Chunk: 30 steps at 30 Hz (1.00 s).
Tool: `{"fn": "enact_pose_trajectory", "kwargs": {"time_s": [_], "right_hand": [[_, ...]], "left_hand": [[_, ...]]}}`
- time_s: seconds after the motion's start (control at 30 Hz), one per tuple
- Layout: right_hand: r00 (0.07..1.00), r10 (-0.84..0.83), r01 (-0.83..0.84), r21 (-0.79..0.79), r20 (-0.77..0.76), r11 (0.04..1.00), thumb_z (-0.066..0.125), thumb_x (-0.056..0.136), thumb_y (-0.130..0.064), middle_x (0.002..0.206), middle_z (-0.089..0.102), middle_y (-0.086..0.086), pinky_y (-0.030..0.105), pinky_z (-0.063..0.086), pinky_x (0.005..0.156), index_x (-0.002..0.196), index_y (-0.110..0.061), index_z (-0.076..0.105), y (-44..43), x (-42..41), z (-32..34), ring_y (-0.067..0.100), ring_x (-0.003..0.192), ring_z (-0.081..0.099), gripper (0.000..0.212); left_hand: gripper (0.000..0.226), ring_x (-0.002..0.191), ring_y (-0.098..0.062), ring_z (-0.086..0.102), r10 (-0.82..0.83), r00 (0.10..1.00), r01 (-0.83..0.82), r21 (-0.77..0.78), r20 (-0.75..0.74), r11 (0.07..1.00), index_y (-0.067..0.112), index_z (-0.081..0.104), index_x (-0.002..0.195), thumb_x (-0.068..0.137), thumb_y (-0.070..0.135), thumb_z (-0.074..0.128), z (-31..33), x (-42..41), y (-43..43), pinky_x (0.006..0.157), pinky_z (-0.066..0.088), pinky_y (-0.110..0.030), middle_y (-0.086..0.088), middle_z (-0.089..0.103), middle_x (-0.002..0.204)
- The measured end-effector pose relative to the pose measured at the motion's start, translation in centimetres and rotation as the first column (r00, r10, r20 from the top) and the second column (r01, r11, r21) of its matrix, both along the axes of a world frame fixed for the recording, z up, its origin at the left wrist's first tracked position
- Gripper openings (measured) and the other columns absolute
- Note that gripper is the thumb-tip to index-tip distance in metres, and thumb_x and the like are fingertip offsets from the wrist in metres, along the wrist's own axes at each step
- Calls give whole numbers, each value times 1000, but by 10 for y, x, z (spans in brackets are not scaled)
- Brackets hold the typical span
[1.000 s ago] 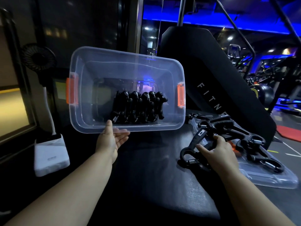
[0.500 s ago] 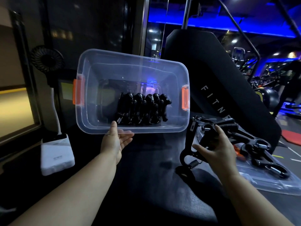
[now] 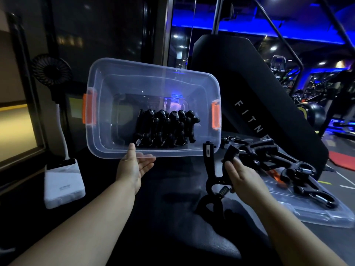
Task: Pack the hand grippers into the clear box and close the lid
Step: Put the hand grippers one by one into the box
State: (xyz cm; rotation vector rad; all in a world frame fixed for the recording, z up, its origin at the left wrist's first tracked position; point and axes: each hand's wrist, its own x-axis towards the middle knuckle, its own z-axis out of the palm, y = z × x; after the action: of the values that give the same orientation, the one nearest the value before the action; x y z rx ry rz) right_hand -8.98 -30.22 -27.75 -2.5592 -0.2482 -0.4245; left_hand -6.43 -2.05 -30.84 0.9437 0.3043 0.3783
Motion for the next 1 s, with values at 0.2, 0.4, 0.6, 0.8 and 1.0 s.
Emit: {"fn": "enact_pose_trajectory", "kwargs": {"time_s": [0.2, 0.4, 0.6, 0.8, 1.0], "right_hand": [[991, 17, 3, 140, -136, 990, 28, 99, -50, 55, 56, 16, 28, 45, 57, 99, -1, 66, 7, 0, 10, 10, 42, 58, 63], [938, 71, 53, 342, -340, 938, 37, 95, -59, 93, 71, 18, 27, 43, 48, 97, -12, 70, 18, -2, 19, 17, 51, 62, 58], [746, 281, 205, 610, -603, 765, 49, 96, -47, 95, 73, 15, 30, 55, 54, 110, -5, 66, 23, -12, 34, 29, 65, 68, 47], [750, 310, 151, 607, -584, 780, 62, 90, -43, 92, 69, 17, 37, 60, 66, 112, -2, 64, 34, -7, 33, 29, 68, 68, 46], [798, 261, 91, 537, -543, 838, 69, 84, -43, 81, 64, 10, 38, 60, 72, 99, -8, 67, 38, -4, 29, 23, 64, 63, 38]], "left_hand": [[41, 69, -23, 70, -1, 1000, 1, -7, 2, 1000, 13, 51, 79, 97, 48, 43, 1, -2, 0, 66, 55, -32, -10, 71, 71], [41, 63, -19, 71, -9, 1000, 9, -12, 0, 1000, 13, 52, 79, 97, 49, 44, 0, -1, 1, 59, 58, -28, -7, 72, 66], [41, 67, -21, 70, -5, 1000, 5, 2, 0, 1000, 12, 51, 78, 98, 48, 42, 1, -3, 0, 64, 56, -30, -12, 70, 77], [41, 67, -21, 69, -13, 1000, 13, -8, -4, 1000, 12, 50, 79, 98, 48, 42, 2, -2, 1, 62, 54, -30, -13, 69, 78], [42, 69, -24, 69, -13, 1000, 13, -16, -2, 1000, 12, 50, 77, 98, 47, 42, 2, -2, 0, 64, 54, -31, -13, 69, 76]]}}
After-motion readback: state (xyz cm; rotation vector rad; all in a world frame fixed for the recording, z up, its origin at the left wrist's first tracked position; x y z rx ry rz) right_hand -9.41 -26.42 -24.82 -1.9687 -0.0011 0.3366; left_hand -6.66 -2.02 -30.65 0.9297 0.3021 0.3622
